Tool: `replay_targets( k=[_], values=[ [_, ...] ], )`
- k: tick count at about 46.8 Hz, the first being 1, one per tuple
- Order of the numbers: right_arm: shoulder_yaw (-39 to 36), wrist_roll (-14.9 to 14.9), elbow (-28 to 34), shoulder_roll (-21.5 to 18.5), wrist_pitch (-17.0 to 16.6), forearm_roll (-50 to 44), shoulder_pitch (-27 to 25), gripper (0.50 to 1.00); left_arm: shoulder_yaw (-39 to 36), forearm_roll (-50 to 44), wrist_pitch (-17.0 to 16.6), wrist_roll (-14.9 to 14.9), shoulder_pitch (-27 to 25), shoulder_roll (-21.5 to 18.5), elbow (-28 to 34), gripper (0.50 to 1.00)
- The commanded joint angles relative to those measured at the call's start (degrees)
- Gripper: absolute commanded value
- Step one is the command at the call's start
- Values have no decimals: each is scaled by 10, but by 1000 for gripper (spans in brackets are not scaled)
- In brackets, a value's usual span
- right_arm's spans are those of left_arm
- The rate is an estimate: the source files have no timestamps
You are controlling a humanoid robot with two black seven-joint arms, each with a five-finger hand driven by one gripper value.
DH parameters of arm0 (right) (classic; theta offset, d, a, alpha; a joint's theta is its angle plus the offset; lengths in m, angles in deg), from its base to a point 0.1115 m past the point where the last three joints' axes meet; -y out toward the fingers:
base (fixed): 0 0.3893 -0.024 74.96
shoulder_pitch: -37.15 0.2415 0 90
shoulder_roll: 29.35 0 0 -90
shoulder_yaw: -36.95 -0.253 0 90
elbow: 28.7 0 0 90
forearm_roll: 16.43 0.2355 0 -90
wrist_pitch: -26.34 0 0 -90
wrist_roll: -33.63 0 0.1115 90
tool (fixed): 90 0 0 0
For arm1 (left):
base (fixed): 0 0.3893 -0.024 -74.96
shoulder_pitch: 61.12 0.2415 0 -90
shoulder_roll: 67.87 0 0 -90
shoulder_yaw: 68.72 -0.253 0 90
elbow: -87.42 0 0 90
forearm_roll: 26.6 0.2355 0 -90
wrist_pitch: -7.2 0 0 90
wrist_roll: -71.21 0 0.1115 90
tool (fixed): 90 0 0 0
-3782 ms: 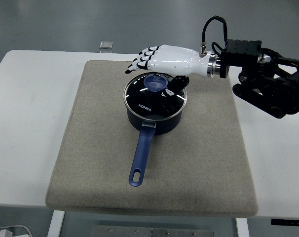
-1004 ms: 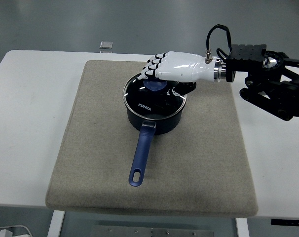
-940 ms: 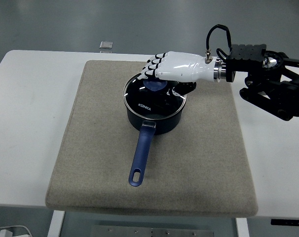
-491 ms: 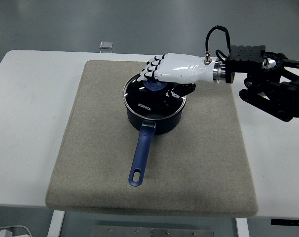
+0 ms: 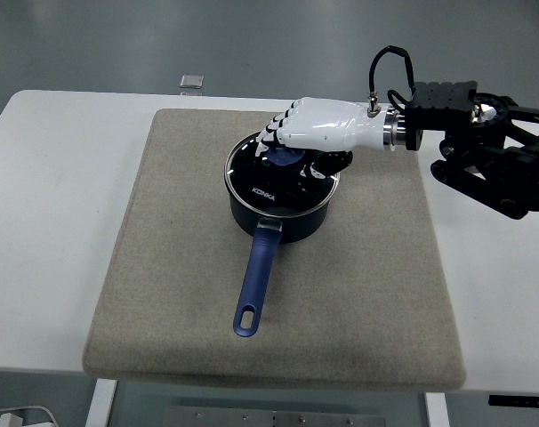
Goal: Lift the pot lid and place it to the right of the pot.
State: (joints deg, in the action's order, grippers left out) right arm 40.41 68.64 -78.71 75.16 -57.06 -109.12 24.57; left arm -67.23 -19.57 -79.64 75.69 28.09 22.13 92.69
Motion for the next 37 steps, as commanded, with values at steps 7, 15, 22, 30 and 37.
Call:
replay_targets(
  k=[7,15,22,30,37],
  values=[
    [1,0,0,-2,-11,-4,2,500,0,0,0,0,0,0,0,1000],
    [1,0,0,-2,-12,-6,5,500,0,0,0,0,0,0,0,1000],
    [-5,0,1,-2,-12,-1,11,500,0,0,0,0,0,0,0,1000],
    [-7,0,1,-1,-12,1,21,500,0,0,0,0,0,0,0,1000],
    [-8,0,0,-1,-12,1,22,500,0,0,0,0,0,0,0,1000]
  ],
)
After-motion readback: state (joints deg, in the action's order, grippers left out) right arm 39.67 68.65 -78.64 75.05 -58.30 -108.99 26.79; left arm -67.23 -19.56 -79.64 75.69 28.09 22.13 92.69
